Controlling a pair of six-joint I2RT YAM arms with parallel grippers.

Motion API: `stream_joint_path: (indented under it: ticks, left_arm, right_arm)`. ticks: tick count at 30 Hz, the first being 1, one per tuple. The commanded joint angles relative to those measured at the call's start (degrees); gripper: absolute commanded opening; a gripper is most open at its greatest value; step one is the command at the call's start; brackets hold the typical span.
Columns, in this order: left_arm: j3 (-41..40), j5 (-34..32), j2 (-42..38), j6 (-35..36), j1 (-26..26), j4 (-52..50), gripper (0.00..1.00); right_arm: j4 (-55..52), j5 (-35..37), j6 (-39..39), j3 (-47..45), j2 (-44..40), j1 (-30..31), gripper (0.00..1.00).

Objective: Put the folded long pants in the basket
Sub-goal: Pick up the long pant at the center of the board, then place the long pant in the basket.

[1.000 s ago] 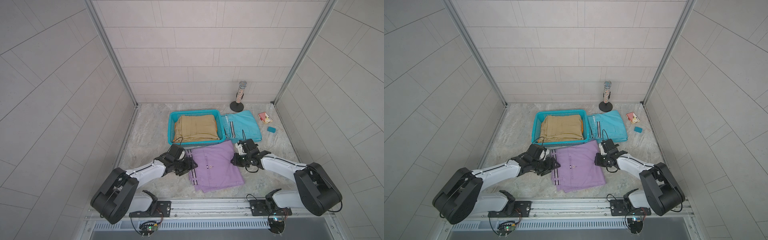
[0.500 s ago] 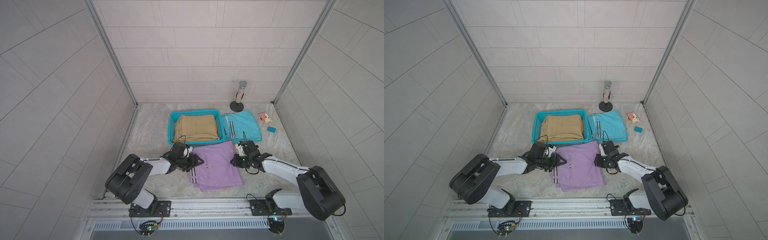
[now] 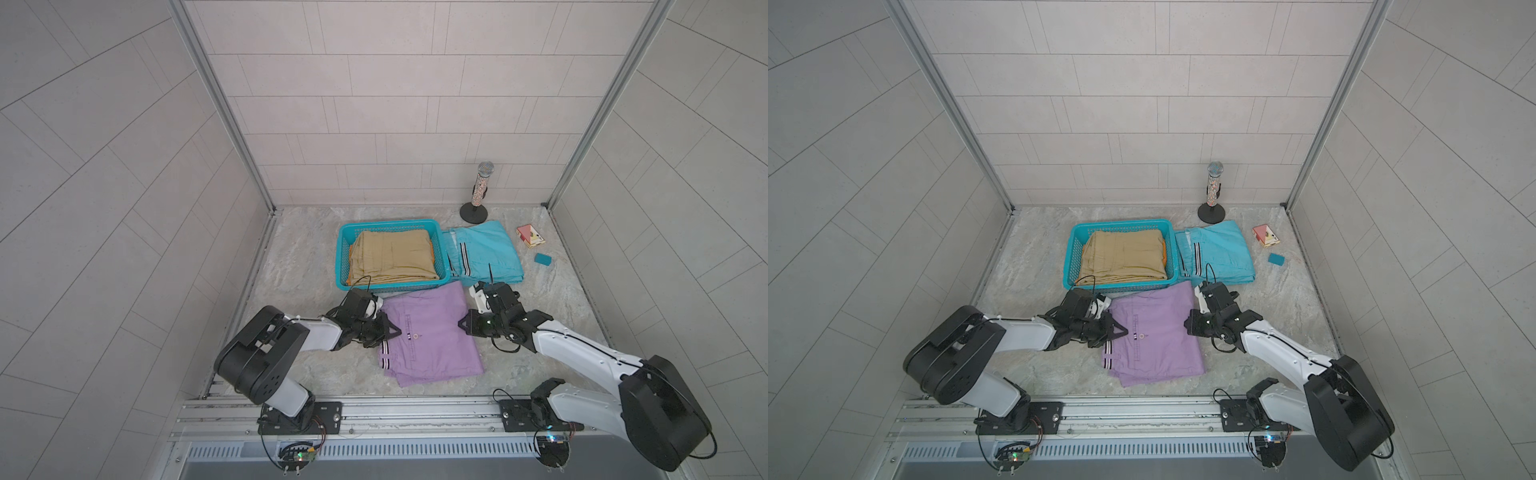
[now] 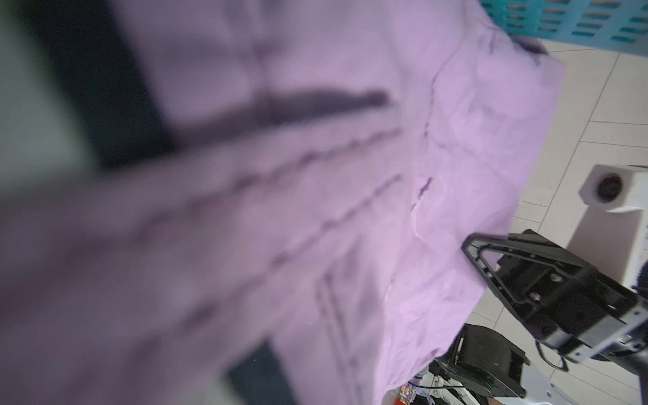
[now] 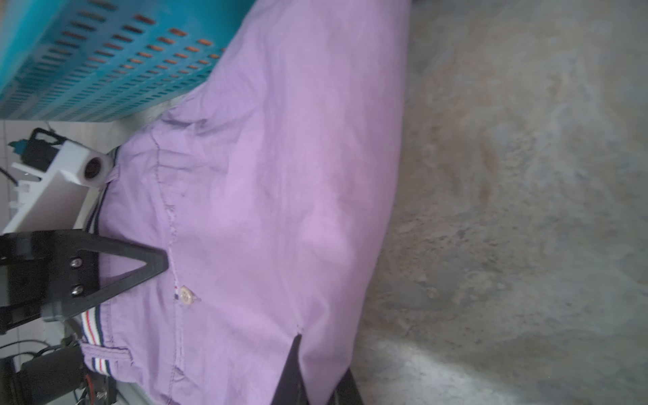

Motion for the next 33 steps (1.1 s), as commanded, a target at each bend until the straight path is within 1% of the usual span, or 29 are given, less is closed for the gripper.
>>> stream_joint_path:
  ticks: [1, 3, 5, 8, 10, 13, 15, 17, 19, 22, 25, 28, 31, 33]
  left_arm:
    - [0.6, -4.6, -8.8, 0.8, -0.1, -17.1, 0.0]
    - [2.7, -5.9, -15.8, 1.5, -0.1, -24.5, 0.0]
    - [4.6, -7.2, -22.1, 1.3, -0.1, -29.8, 0.0]
    - [5.9, -8.1, -30.1, -1.0, 0.0, -33.6, 0.0]
    - [8.8, -8.0, -33.3, -0.6, 0.4, -37.6, 0.0]
    - [15.4, -7.6, -33.6, 2.1, 0.6, -43.0, 0.0]
    - [19.1, -5.8, -31.2, 3.6, 1.7, -43.5, 0.0]
    - [22.9, -2.6, -26.8, 5.0, 3.7, -42.4, 0.0]
    - [27.8, -0.2, -21.1, 8.0, 6.5, -42.6, 0.0]
    - [37.3, 0.5, -13.3, 12.4, 10.5, -45.9, 0.0]
    - [47.6, 1.3, -5.5, 16.0, 14.6, -49.8, 0.0]
    - [54.9, 3.4, 1.1, 16.7, 19.0, -51.0, 0.0]
    - [61.4, 4.4, 7.6, 17.0, 22.9, -52.3, 0.0]
    - [66.2, 5.3, 12.2, 18.0, 24.4, -54.4, 0.0]
  right_arm:
    - [-6.3, -1.0, -0.3, 2.3, -5.4, 1.1, 0.0]
    - [-9.8, -0.5, 0.0, 3.6, -9.7, 2.0, 0.0]
    - [-13.6, -0.3, 0.3, 5.5, -13.9, 2.4, 0.0]
    - [-19.5, -0.1, 0.8, 9.8, -19.2, 2.7, 0.0]
    - [-21.6, 0.3, 1.9, 12.1, -21.8, 2.7, 0.0]
    - [-23.9, 1.6, 2.2, 16.8, -23.1, 2.7, 0.0]
    - [-25.4, 3.1, 1.1, 21.4, -21.0, 2.7, 0.0]
    - [-26.2, 4.0, -1.1, 26.4, -16.8, 2.6, 0.0]
    - [-25.9, 4.6, -3.0, 32.8, -11.2, 1.9, 0.0]
    - [-23.2, 4.4, -4.5, 40.3, -2.9, 0.0, 0.0]
    - [-19.6, 3.1, -4.9, 45.5, 5.6, -1.9, 0.0]
    - [-16.0, 1.0, -5.1, 50.2, 14.0, -2.7, 0.0]
    - [-14.8, 1.5, -6.2, 56.0, 21.2, -2.8, 0.0]
    - [-14.5, 1.7, -6.6, 59.7, 25.8, -2.9, 0.0]
